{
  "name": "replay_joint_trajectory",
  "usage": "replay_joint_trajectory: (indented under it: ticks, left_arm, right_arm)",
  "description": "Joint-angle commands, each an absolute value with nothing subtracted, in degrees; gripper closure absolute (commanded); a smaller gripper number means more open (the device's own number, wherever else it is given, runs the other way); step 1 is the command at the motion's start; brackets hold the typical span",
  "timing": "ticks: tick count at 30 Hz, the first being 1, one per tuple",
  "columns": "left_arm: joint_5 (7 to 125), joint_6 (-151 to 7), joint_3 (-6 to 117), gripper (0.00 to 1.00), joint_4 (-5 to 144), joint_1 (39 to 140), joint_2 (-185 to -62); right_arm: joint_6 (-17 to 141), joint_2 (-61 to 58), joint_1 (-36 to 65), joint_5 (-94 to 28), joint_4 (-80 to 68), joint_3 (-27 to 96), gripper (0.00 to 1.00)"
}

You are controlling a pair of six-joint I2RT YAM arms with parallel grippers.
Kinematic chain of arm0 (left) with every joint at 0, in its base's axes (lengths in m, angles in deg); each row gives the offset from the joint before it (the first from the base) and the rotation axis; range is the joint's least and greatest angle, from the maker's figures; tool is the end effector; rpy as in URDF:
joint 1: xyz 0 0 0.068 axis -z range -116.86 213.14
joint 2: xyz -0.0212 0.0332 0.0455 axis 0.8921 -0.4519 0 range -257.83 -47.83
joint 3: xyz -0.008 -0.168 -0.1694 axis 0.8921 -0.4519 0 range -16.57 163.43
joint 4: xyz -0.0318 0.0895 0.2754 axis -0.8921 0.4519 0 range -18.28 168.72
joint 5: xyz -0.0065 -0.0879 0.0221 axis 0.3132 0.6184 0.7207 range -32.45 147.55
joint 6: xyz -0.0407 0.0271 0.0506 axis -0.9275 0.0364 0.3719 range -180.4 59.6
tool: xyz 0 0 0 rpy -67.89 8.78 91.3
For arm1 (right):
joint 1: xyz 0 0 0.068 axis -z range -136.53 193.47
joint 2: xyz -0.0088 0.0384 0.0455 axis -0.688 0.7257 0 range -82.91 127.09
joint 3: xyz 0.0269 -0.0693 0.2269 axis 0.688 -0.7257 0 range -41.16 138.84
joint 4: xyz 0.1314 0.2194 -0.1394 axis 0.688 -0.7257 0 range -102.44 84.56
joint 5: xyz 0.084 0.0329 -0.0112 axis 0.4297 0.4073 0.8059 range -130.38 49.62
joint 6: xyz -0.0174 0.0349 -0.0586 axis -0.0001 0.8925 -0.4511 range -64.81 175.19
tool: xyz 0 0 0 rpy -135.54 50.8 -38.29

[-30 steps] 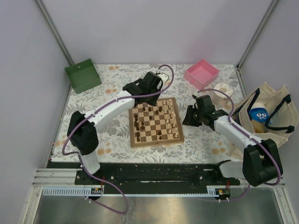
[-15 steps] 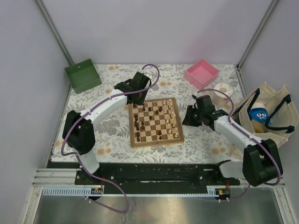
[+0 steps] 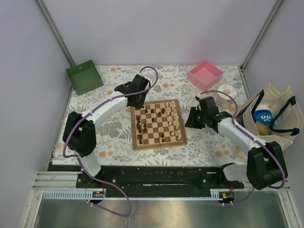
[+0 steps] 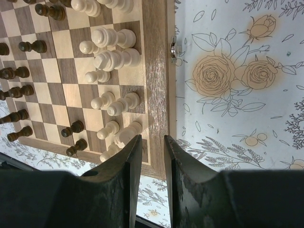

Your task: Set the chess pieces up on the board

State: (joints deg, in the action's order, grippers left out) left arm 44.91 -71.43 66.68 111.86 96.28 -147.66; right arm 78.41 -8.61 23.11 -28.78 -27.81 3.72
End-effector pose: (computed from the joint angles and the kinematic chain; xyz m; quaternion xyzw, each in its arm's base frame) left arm 0.3525 -0.2151 0.2085 0.1517 0.9407 -0.0093 0.3033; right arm 0.2859 0.1185 0.1476 -0.0096 0.9406 0.2095 0.2670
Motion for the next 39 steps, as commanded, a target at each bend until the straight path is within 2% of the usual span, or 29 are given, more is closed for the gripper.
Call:
replay_joint_trajectory:
  ticks: [1,19,39]
  left_arm:
    - [46.0,-73.0,65.7,1.00,108.8,95.1,-147.1]
    - [47.1,-73.3,65.5,1.00,106.9,92.6,-154.2]
    - [47.3,-74.3,64.4,1.00,105.7,92.4,-155.9]
  right_arm:
    - [78.9,-9.6,22.7,-28.2,-27.8,7.1,0.66]
    - [79.5,-13.0,22.7,-28.3,-29.0,7.9,0.63]
    - [79.9,-11.5,22.7,-27.5,-29.0,8.8,0.63]
